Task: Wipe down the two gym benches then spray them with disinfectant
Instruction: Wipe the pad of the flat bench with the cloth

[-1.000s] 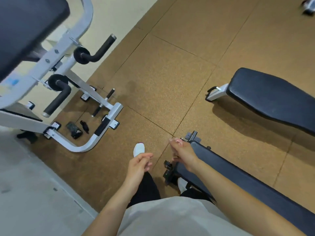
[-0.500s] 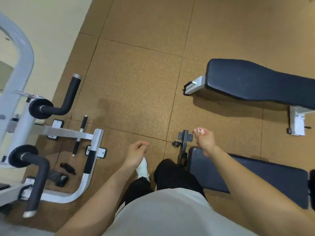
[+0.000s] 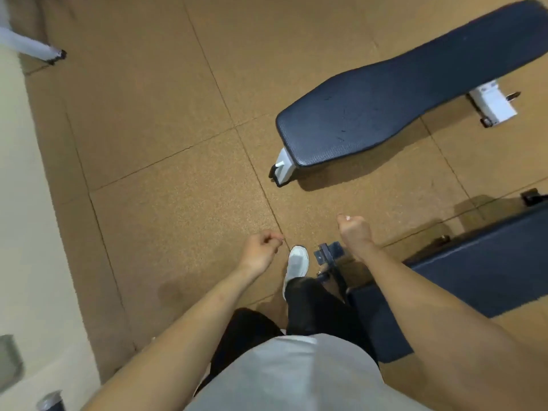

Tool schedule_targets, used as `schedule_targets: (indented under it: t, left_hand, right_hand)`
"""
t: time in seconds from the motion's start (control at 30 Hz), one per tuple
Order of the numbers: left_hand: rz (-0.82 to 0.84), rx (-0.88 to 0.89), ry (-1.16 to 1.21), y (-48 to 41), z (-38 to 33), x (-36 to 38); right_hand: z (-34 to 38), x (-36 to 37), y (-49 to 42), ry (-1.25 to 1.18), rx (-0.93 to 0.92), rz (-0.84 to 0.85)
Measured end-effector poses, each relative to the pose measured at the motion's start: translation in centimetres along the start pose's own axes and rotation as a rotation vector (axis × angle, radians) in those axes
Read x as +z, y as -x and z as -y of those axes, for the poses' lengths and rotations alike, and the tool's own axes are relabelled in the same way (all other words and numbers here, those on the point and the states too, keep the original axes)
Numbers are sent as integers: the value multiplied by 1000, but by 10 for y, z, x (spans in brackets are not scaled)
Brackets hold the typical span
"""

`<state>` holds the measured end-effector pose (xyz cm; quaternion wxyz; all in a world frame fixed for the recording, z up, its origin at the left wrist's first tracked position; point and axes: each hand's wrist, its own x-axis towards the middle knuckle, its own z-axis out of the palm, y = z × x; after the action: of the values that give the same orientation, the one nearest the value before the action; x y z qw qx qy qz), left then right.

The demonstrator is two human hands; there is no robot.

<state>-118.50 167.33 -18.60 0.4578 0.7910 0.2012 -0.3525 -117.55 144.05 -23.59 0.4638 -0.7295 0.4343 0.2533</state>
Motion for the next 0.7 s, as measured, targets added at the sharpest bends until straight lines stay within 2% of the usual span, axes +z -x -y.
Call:
schedule_targets:
  t: [0.17, 0.5, 0.57, 0.6, 0.7]
  left_hand:
    - [104, 44, -153, -111, -66, 2]
    - [394, 133, -313, -334, -132, 21]
    - [467, 160, -303, -370, -142, 24]
    - [504, 175, -308, -388, -147, 26]
    - [584, 212, -333, -437, -162, 28]
  right_hand:
    - [32, 5, -69, -60, 90, -53]
    - [99, 53, -194, -491, 235, 93]
    - [121, 63, -220, -661, 319, 222]
    - [132, 69, -231, -728, 324, 239]
    - [149, 91, -269, -699, 250, 161]
